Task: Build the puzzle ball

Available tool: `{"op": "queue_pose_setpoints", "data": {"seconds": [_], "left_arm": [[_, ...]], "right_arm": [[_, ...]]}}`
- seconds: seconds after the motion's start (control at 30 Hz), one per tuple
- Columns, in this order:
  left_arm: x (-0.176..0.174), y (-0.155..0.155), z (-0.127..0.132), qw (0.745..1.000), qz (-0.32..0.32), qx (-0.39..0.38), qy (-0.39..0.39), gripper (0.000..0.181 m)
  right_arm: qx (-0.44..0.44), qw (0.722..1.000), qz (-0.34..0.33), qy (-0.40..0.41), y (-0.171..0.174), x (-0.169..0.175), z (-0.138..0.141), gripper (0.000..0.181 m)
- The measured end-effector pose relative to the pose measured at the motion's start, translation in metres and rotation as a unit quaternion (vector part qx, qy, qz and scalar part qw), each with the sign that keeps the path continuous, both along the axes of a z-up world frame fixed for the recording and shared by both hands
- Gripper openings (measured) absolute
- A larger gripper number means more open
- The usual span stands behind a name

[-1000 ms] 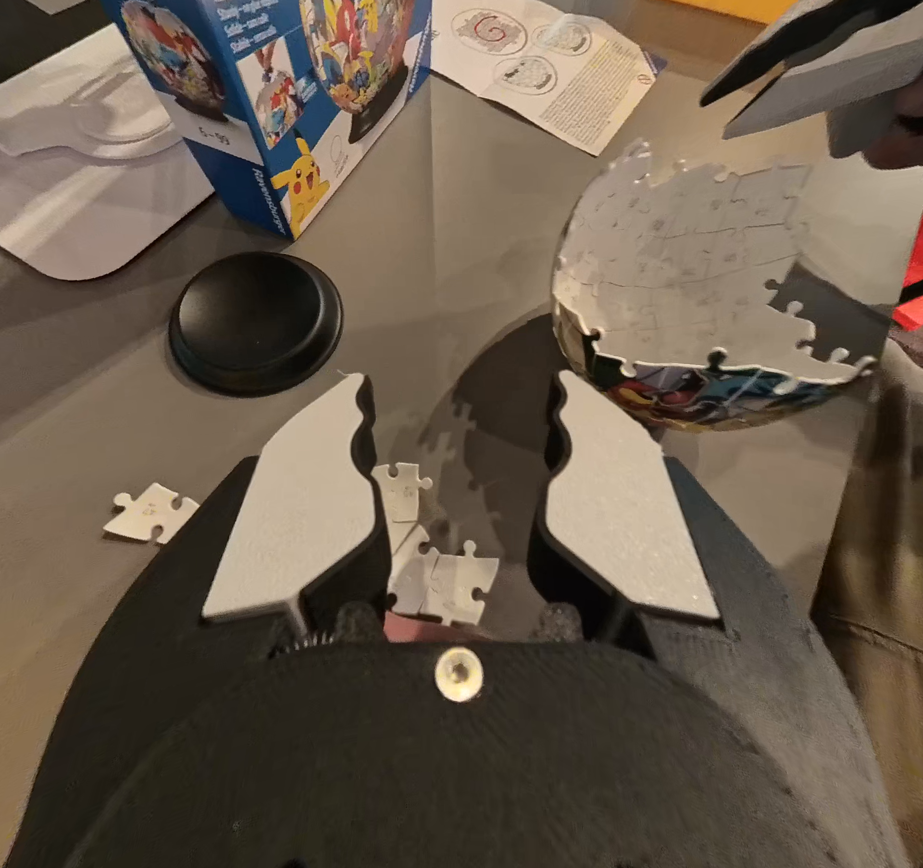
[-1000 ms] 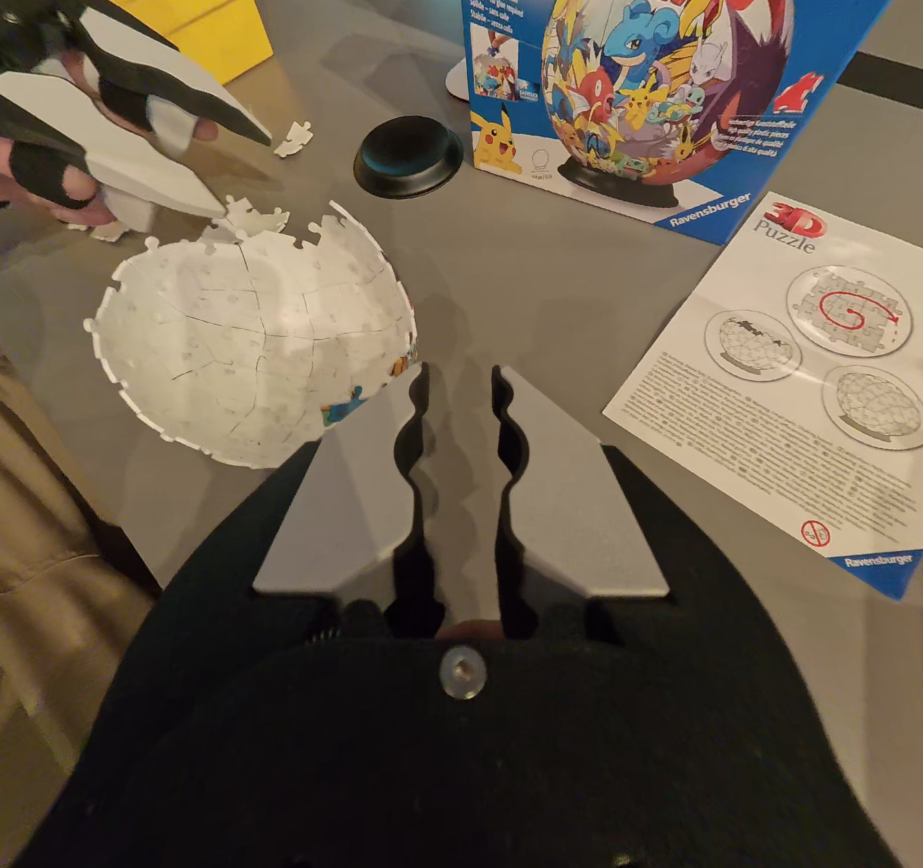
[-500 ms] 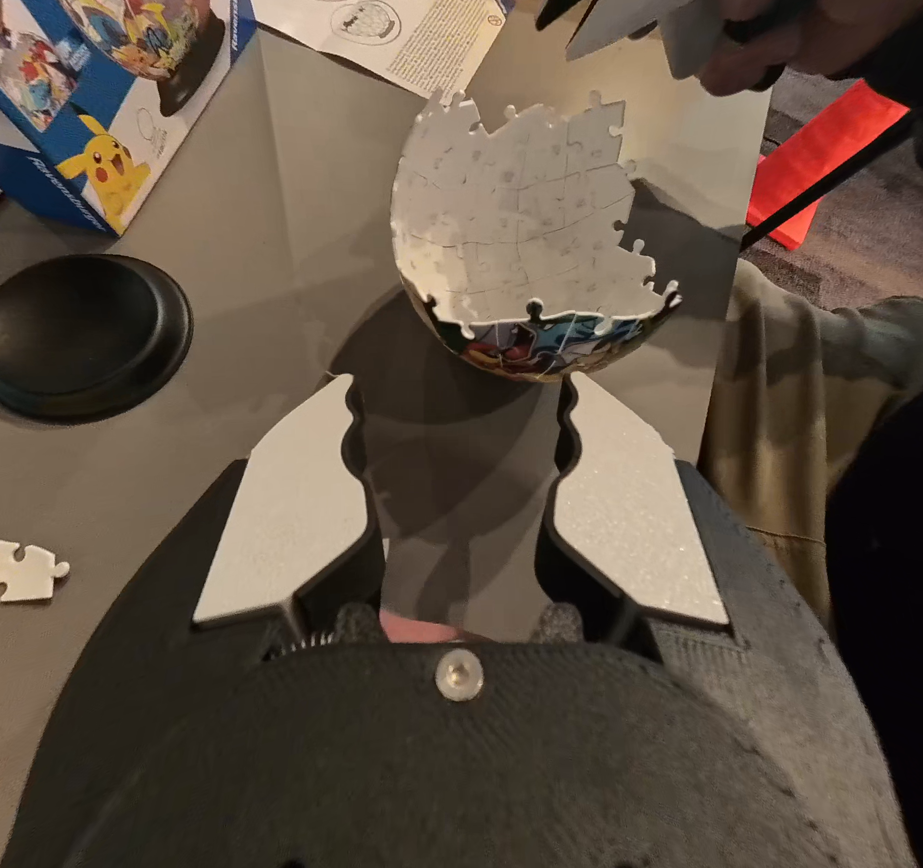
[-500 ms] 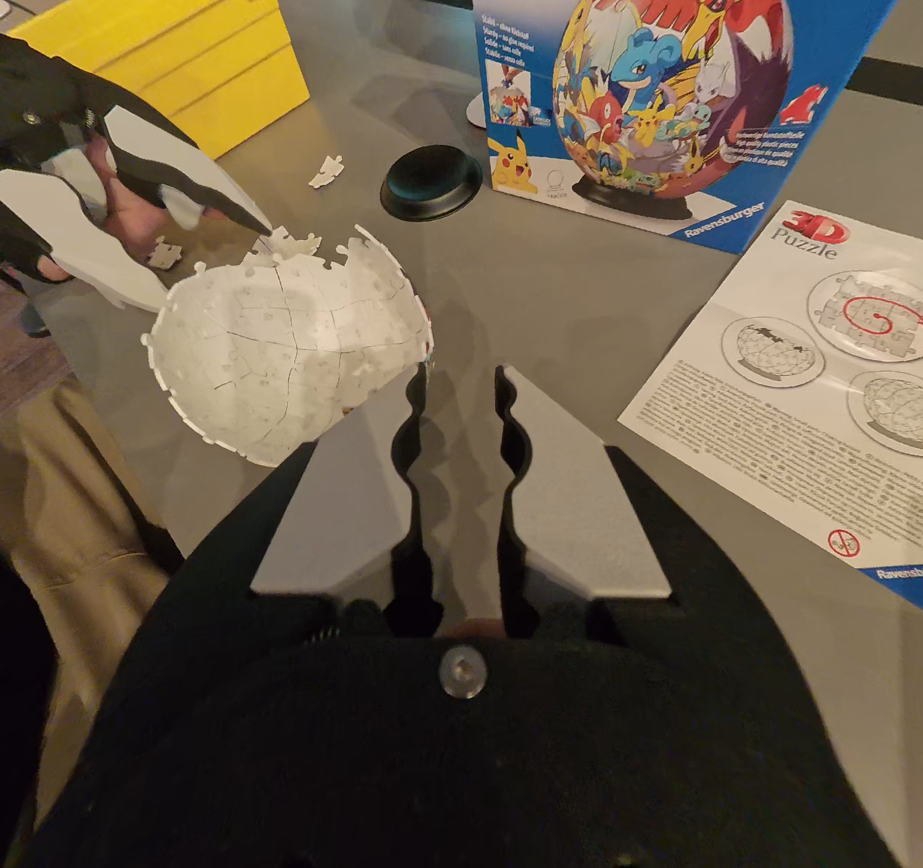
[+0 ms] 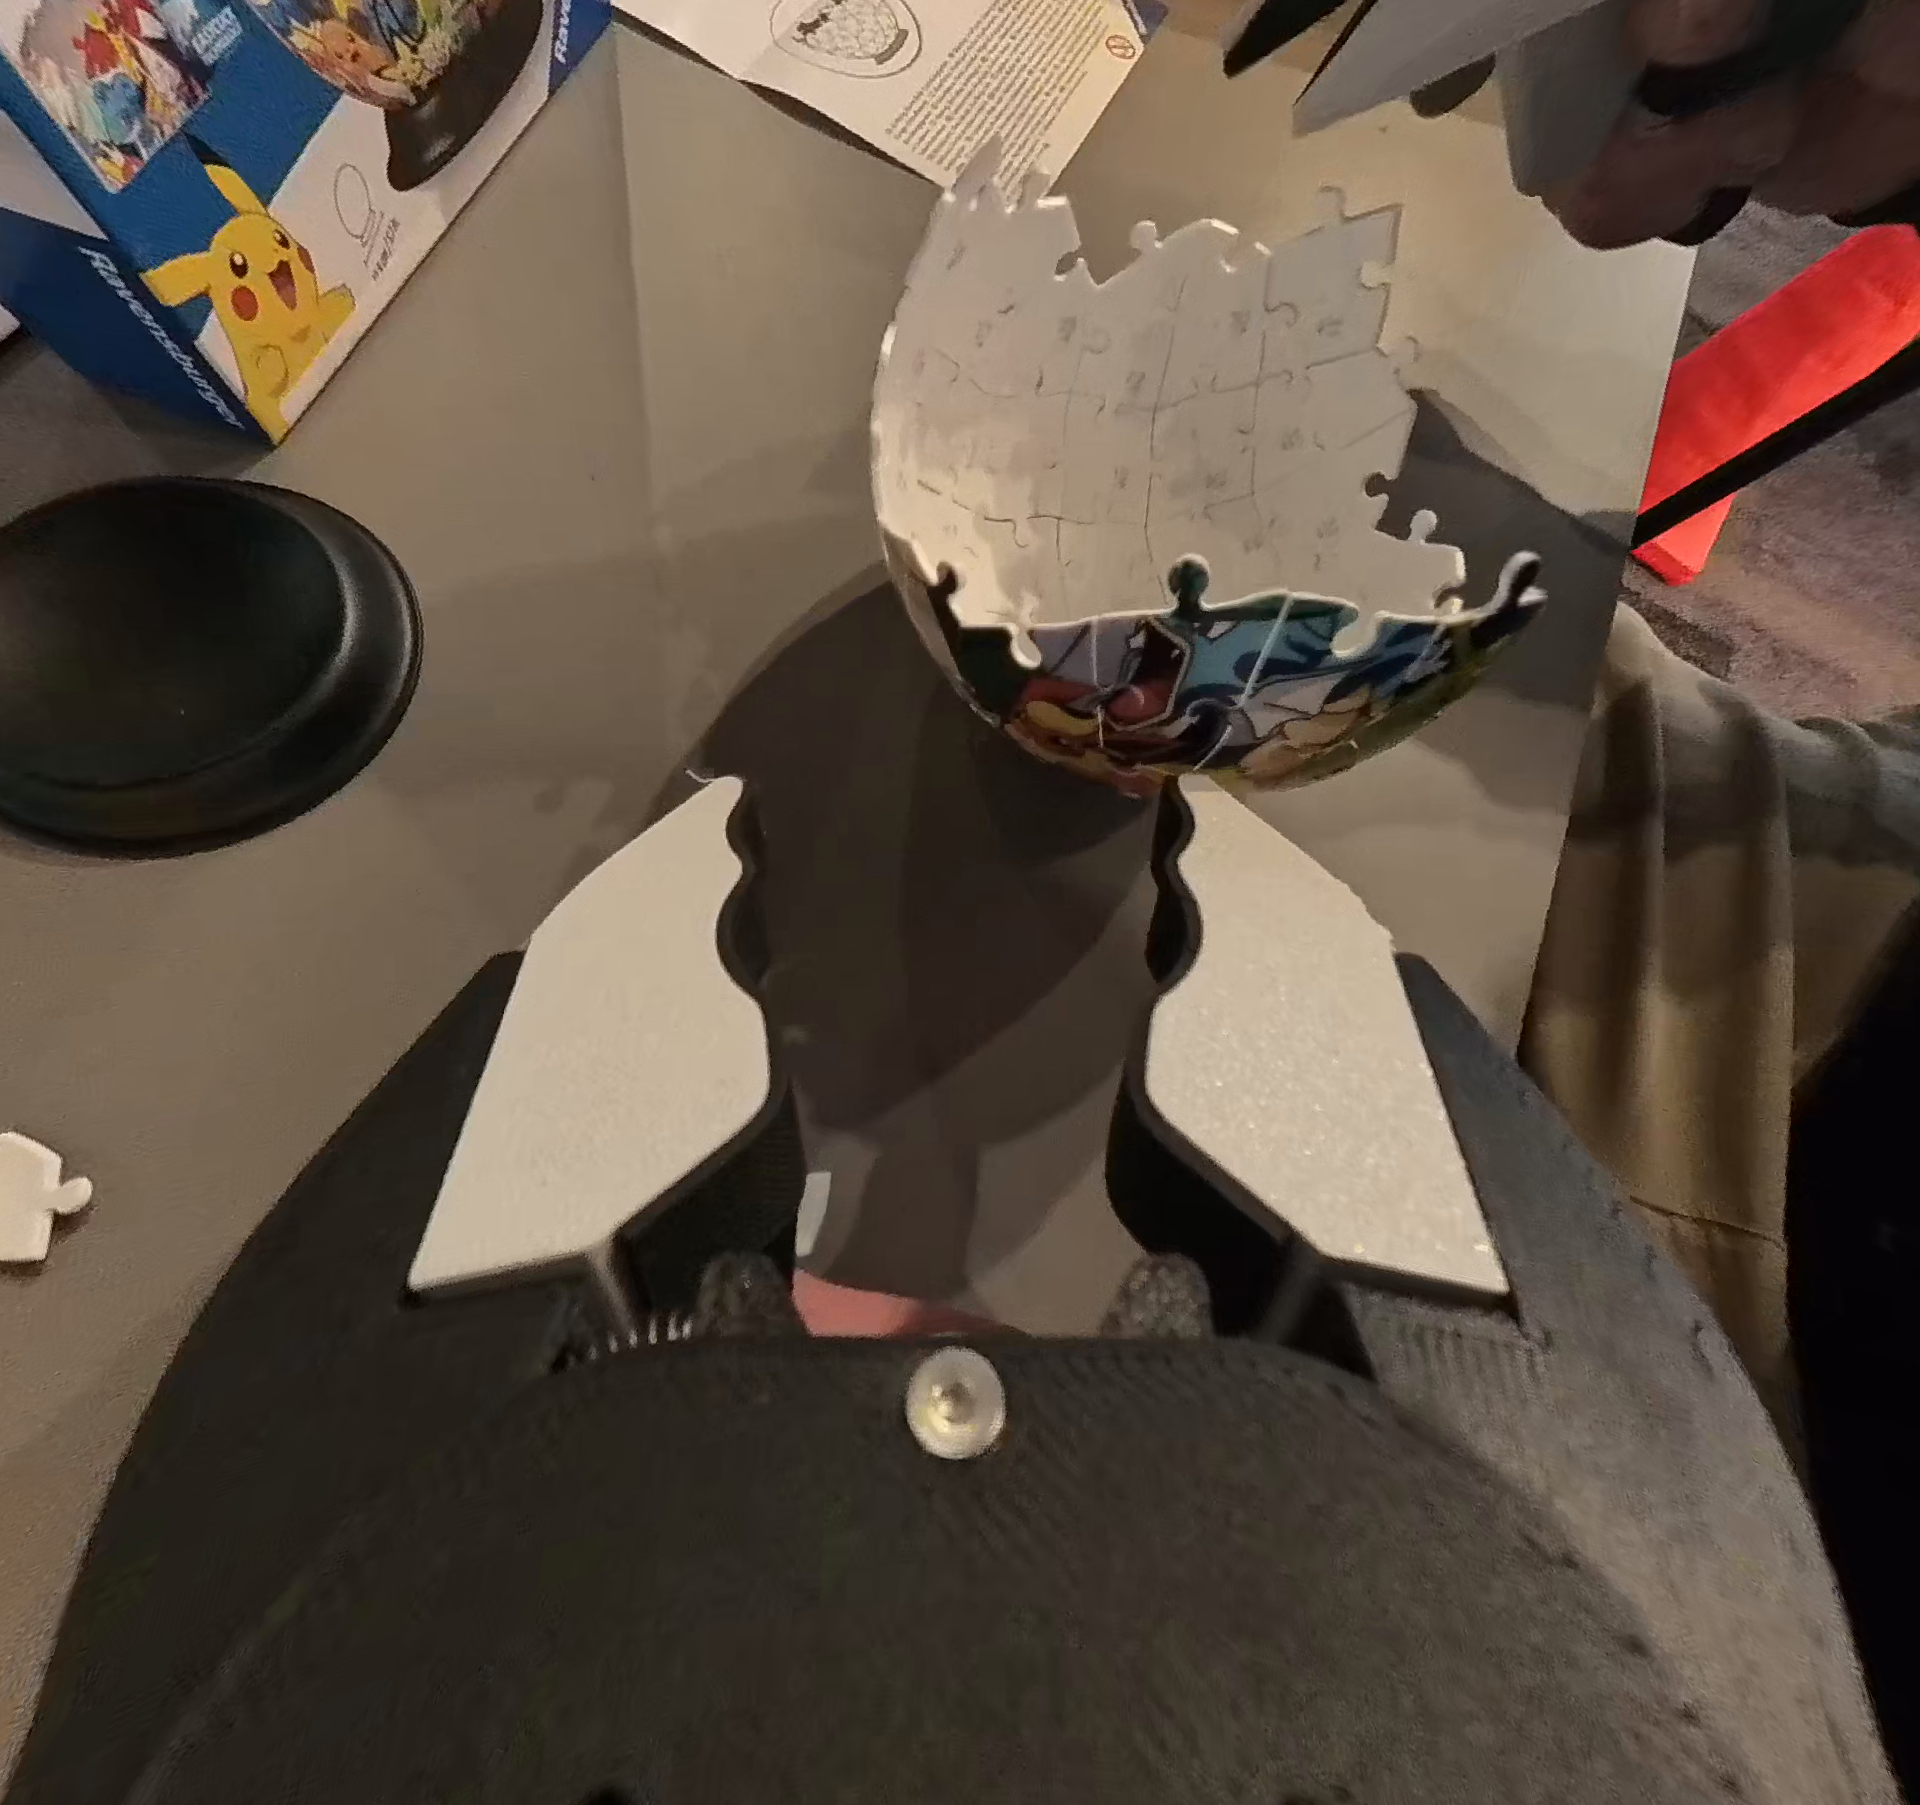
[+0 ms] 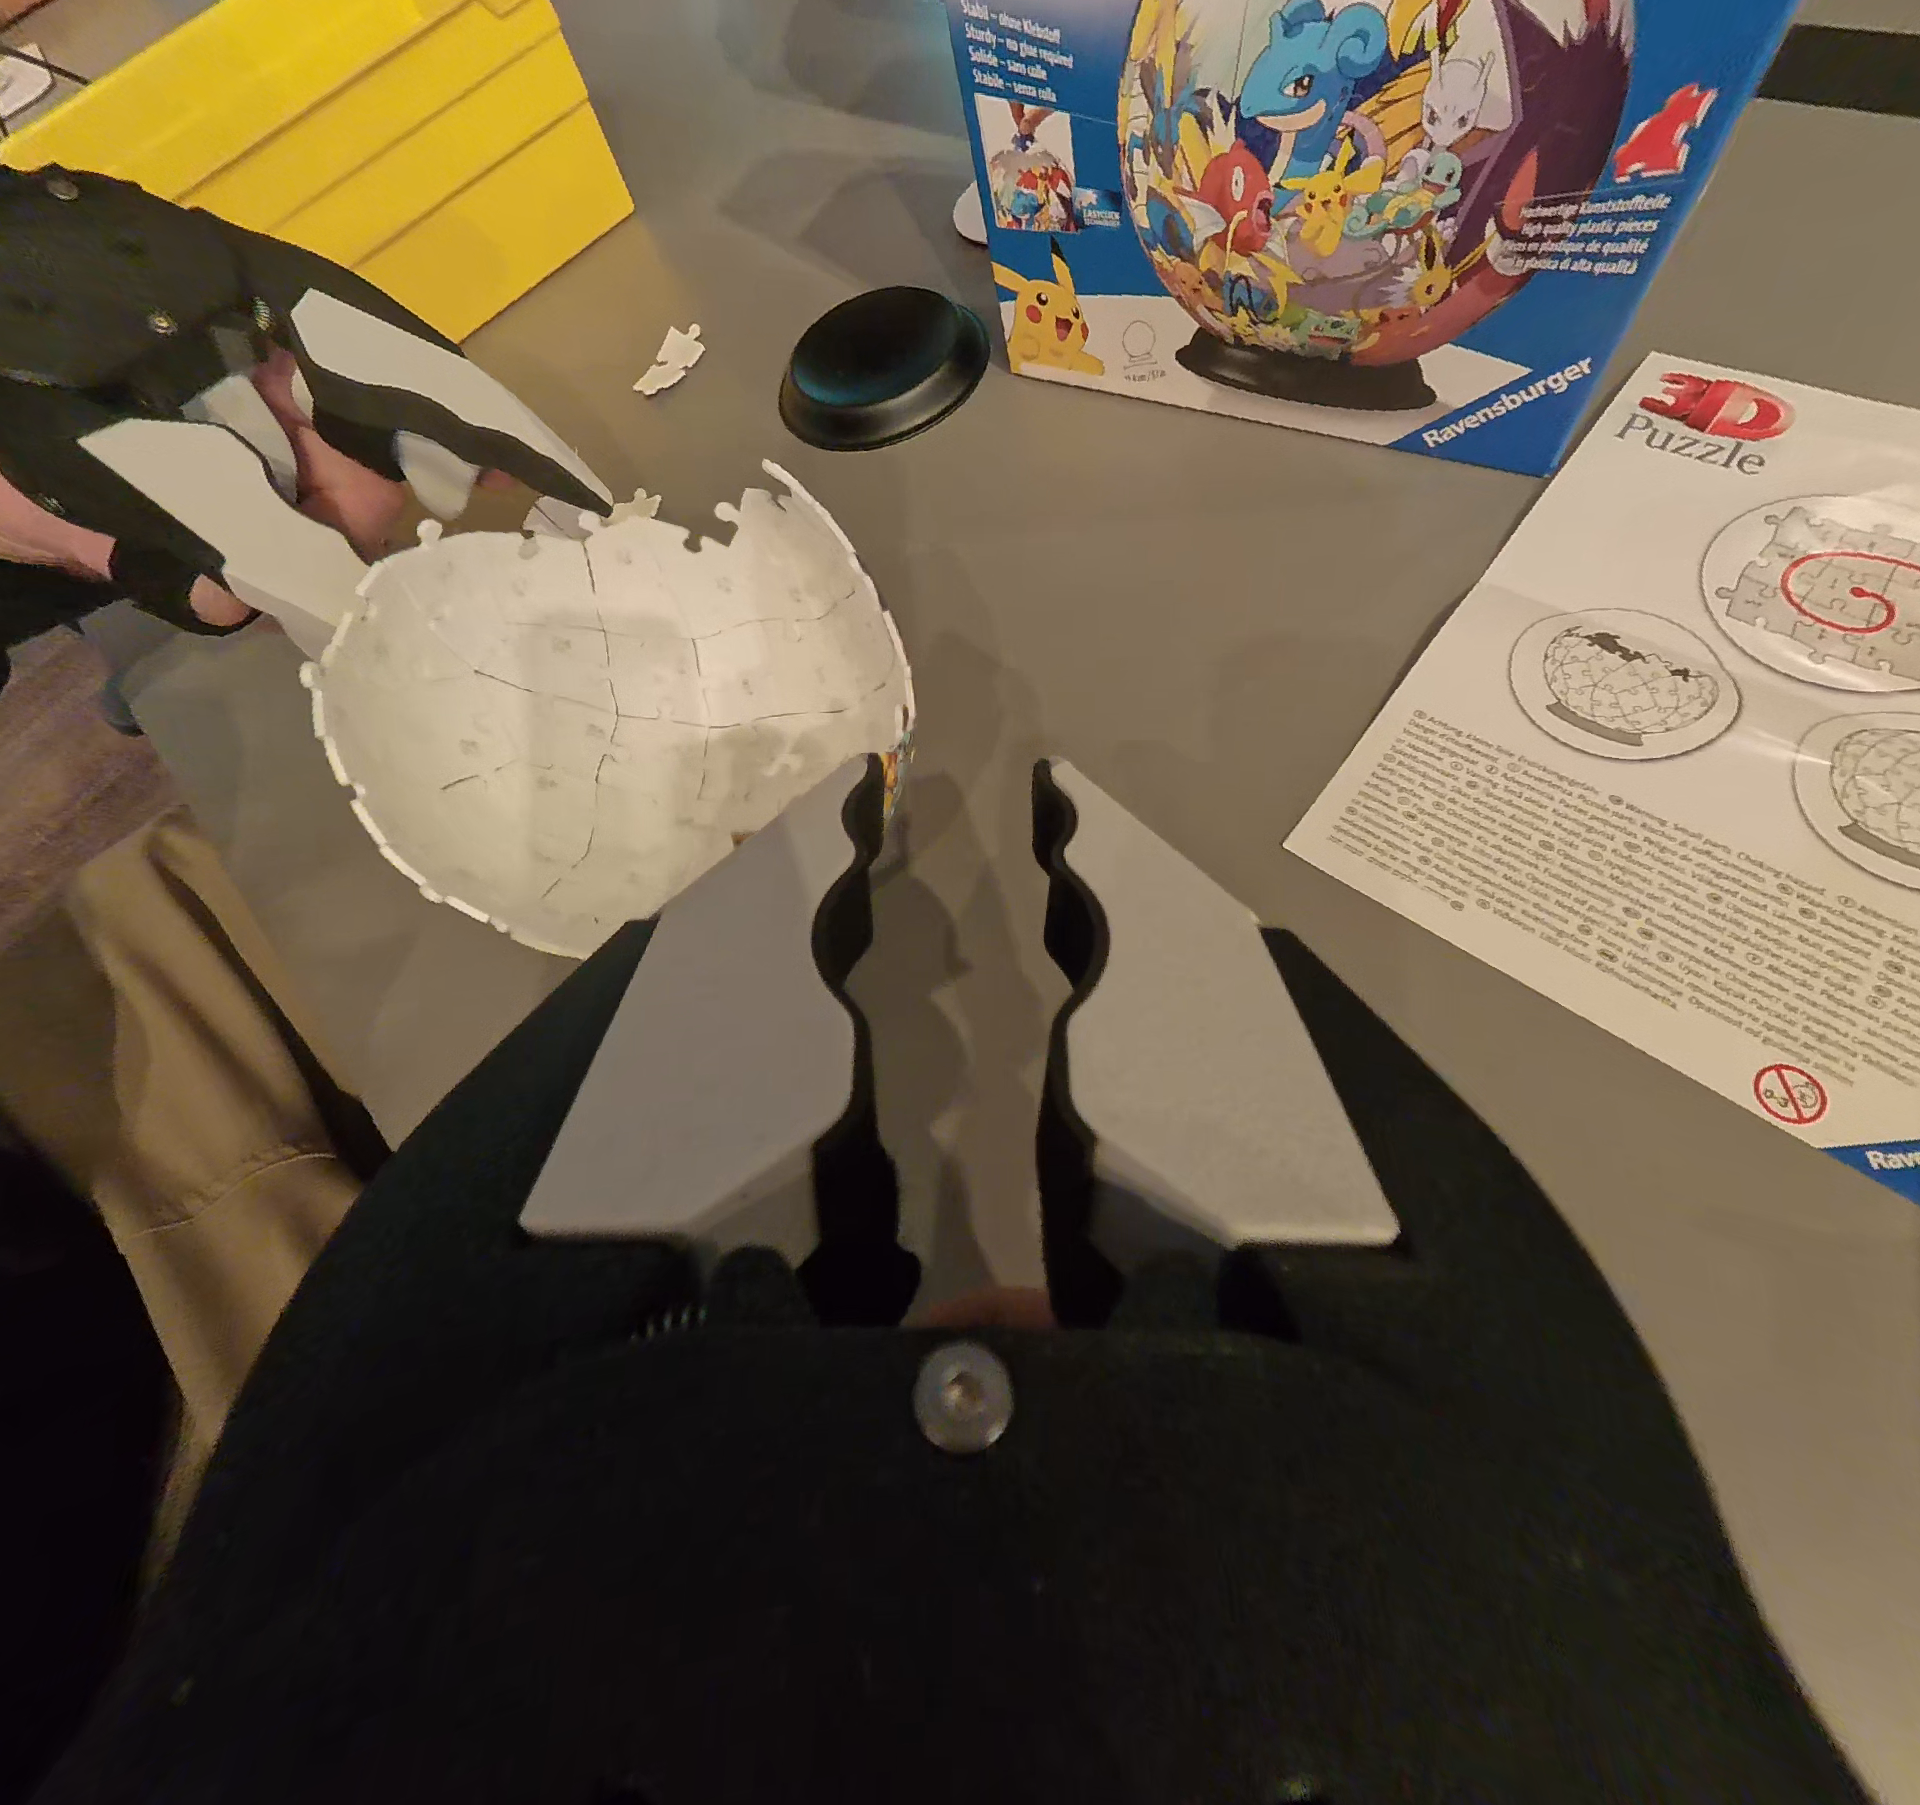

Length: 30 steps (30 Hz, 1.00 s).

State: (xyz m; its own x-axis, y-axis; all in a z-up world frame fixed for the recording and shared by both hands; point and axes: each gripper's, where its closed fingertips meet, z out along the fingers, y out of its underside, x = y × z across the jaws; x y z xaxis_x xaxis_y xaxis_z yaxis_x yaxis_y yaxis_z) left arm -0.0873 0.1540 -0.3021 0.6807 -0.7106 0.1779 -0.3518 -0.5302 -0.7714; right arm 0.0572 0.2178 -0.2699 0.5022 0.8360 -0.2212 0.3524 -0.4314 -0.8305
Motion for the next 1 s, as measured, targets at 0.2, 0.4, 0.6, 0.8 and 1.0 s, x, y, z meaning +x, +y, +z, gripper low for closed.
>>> {"op": "queue_pose_setpoints", "data": {"seconds": [0.2,0.4,0.6,0.8,1.0], "left_arm": [[-0.001,0.011,0.000,0.999,0.032,-0.006,-0.013,0.071],[-0.001,0.027,-0.003,0.998,0.063,-0.002,-0.011,0.067],[-0.010,0.051,-0.008,0.991,0.134,-0.001,-0.008,0.067],[-0.018,0.050,-0.011,0.989,0.145,-0.008,0.003,0.067],[-0.028,0.047,-0.002,0.987,0.160,-0.014,-0.023,0.065]], "right_arm": [[-0.015,1.000,-0.001,-0.016,-0.001,0.003,-0.010,0.028],[-0.025,1.000,-0.016,-0.007,0.005,0.009,-0.009,0.028],[-0.033,0.999,-0.027,-0.002,0.009,0.016,-0.010,0.028],[-0.041,0.999,-0.018,-0.014,0.005,0.013,-0.015,0.027],[-0.053,0.998,0.011,-0.034,-0.007,0.006,-0.022,0.027]]}}
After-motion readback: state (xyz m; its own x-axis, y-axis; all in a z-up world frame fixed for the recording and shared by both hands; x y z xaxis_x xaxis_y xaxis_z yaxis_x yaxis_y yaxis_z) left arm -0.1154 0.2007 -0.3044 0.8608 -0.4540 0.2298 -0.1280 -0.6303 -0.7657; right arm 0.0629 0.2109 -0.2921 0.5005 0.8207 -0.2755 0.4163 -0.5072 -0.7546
